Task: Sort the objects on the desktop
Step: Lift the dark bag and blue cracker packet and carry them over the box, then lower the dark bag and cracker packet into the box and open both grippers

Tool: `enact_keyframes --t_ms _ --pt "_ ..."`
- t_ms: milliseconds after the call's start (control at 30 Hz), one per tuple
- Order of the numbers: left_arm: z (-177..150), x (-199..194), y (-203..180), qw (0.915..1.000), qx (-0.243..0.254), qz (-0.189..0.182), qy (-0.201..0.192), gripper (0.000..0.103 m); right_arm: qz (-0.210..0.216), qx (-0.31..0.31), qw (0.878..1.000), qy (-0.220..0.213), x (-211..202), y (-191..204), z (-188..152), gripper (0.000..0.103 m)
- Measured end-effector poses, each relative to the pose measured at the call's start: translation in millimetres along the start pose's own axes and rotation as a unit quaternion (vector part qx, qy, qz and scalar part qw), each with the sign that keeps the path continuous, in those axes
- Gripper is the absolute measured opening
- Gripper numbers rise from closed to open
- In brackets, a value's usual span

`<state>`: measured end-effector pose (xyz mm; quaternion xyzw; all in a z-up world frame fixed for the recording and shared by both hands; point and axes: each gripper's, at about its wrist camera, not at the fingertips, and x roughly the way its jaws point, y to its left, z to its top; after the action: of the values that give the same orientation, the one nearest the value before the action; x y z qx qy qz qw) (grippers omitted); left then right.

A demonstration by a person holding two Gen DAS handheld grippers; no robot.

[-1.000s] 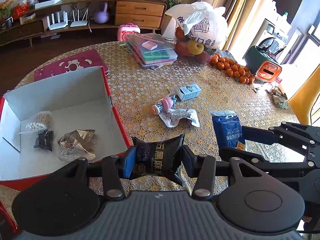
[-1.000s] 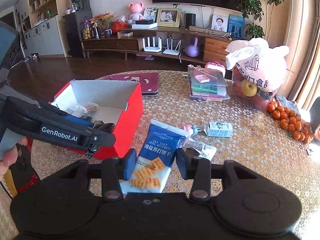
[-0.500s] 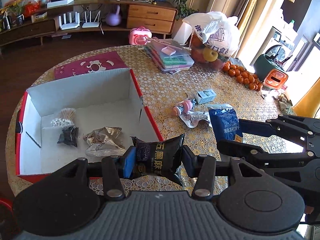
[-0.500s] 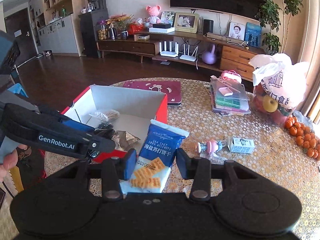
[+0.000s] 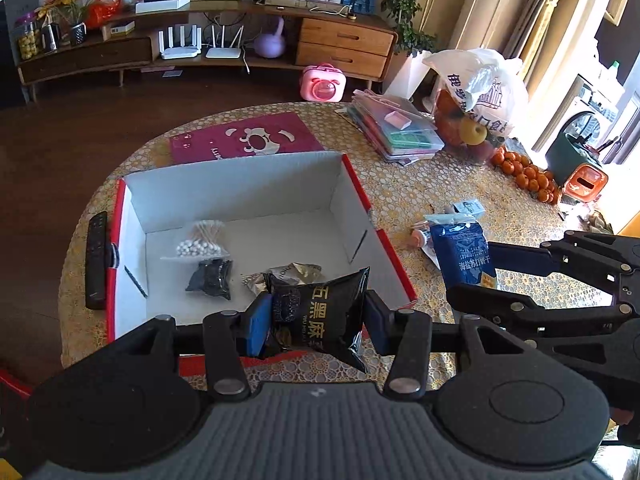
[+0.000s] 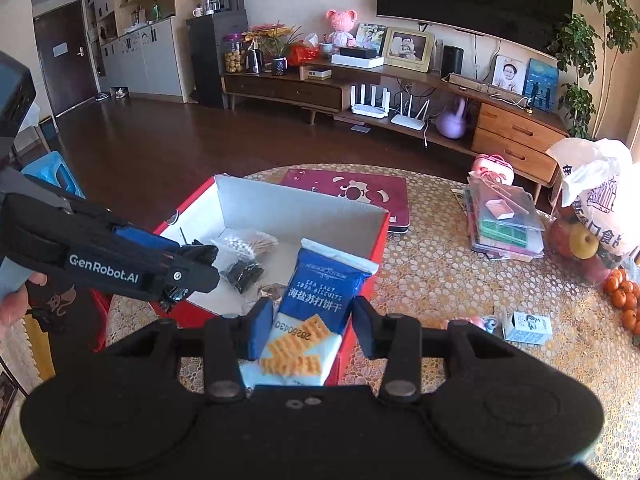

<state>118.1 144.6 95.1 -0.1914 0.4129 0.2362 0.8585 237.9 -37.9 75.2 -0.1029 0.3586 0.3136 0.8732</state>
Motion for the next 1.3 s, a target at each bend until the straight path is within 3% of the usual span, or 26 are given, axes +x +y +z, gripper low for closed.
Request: enact_keyframes --t_ms 667,1300 --pt "16.3 47.2 58.6 0.9983 -0.012 0.045 0.036 0.048 0.010 0.004 0.999 0.031 75.6 7.2 39.8 0.043" --pt "17.5 94.0 76.1 0.9951 -0.005 0.054 0.082 0.048 0.016 0.013 0.998 0.056 144.0 -0.6 52.2 0.043"
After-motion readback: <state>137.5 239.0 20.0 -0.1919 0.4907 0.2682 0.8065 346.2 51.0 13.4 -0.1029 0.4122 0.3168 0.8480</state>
